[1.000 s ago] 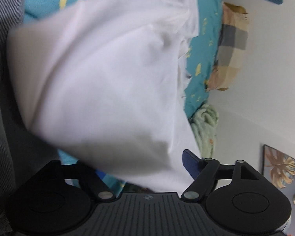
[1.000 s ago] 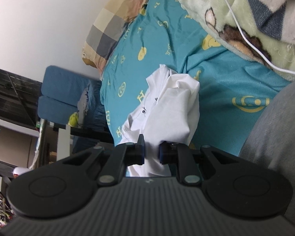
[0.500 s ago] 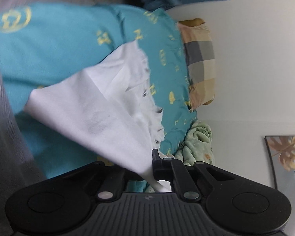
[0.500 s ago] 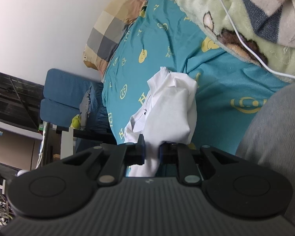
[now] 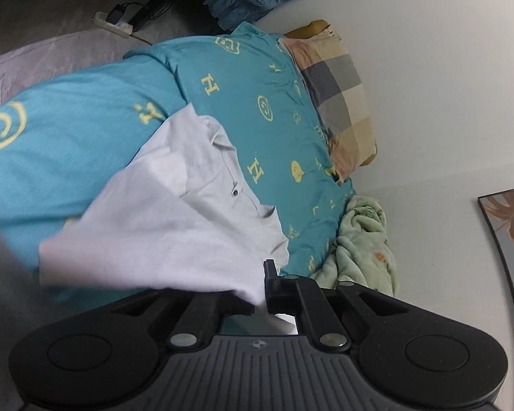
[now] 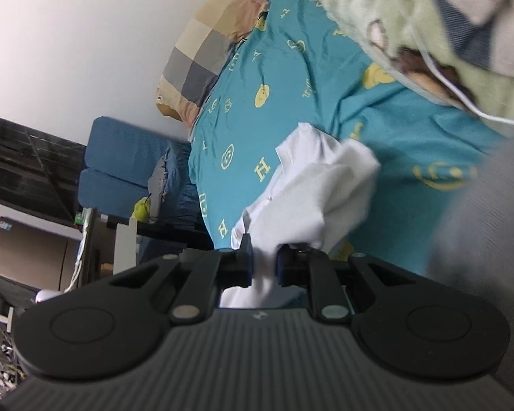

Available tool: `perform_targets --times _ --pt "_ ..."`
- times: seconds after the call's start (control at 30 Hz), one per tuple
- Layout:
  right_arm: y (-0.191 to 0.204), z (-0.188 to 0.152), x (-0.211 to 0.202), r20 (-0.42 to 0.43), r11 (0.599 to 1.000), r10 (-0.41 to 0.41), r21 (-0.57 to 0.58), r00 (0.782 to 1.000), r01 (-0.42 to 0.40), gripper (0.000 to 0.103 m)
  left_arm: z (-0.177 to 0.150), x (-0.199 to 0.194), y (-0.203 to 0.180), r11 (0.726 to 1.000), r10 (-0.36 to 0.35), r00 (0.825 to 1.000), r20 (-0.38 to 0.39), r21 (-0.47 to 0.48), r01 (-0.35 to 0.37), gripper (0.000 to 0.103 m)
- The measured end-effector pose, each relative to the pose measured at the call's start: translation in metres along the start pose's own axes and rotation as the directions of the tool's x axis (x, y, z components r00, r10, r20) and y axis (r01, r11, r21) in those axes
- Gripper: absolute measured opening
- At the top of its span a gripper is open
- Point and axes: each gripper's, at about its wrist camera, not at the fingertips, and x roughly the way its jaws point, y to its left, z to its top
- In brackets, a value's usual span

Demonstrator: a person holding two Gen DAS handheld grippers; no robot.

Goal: Fold clothes

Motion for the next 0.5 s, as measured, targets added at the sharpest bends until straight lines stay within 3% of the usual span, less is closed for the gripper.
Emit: perform_targets --times 0.2,0.5 --pt "0.029 0.042 0.079 -0.008 0.998 -0.037 0.047 0.999 0.037 0.016 0.068 0.093 -0.013 0.998 0.061 0.998 -0.034 0.014 -0.061 0.006" --pt "0.004 0.095 0.21 -0.065 0.979 -0.166 0.108 0.984 0.172 0.016 0.148 0.238 -0.007 0.99 0.141 0.982 -0.128 0.049 -0.135 0.006"
